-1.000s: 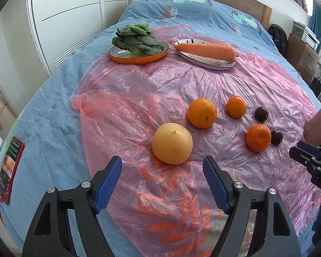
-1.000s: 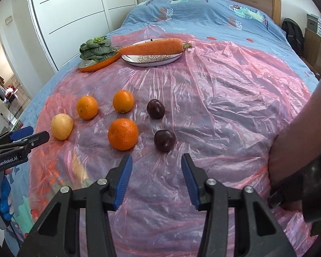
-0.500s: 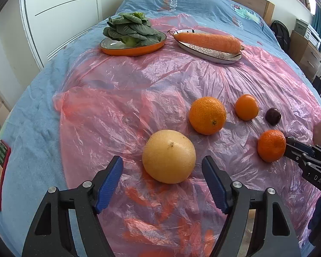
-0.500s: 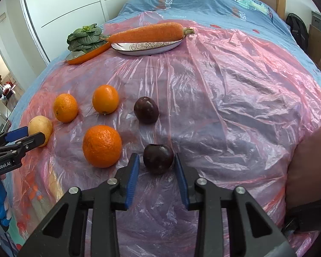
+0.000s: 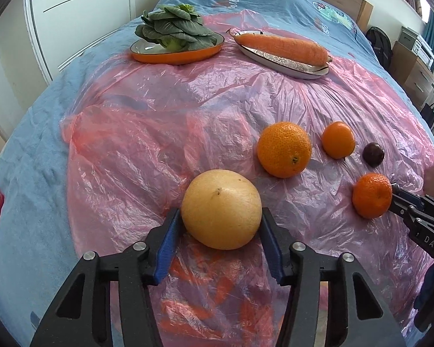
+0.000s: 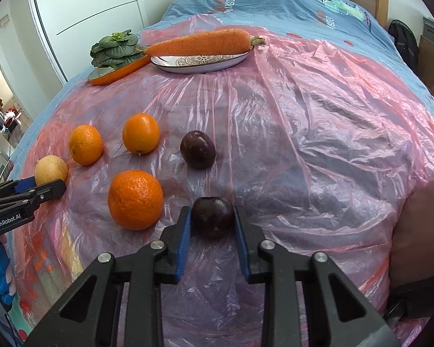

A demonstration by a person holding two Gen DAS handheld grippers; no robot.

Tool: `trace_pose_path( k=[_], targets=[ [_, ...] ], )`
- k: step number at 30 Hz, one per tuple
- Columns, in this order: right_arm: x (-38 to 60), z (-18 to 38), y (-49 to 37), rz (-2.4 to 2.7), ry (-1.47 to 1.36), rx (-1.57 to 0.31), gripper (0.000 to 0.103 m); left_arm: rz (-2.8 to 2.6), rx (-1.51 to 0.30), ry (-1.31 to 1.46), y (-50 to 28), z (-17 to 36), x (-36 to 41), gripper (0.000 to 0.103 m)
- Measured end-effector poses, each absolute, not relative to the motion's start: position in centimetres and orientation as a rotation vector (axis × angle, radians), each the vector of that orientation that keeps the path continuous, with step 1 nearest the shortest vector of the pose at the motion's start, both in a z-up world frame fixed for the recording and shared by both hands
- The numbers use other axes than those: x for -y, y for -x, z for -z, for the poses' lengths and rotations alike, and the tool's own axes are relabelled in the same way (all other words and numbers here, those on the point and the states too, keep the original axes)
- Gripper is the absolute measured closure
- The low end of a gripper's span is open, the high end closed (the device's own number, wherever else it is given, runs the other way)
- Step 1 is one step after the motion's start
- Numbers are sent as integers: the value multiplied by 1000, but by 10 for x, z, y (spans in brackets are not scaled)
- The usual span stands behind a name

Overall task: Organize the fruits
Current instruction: 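Grasp the grapefruit with the left tool while the right tool grasps a dark plum, then carry the grapefruit in the left tool and plum in the right tool to the green tray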

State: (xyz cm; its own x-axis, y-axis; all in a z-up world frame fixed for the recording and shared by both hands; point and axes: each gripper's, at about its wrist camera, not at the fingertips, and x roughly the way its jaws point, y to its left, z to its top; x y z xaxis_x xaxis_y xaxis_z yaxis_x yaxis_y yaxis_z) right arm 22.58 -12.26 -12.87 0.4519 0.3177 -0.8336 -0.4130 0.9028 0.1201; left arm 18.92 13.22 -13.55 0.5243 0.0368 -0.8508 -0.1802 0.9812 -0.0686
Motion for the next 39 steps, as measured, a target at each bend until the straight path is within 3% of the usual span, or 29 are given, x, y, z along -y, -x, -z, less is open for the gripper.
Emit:
trace_pose_path(
  k=[16, 39],
  targets=[
    [124, 114, -217, -467, 100, -989, 103, -153, -973, 132, -179, 116, -131, 60],
    [145, 38, -129, -484, 57, -894, 103, -89, -869, 110, -120, 49, -95, 60]
  ],
)
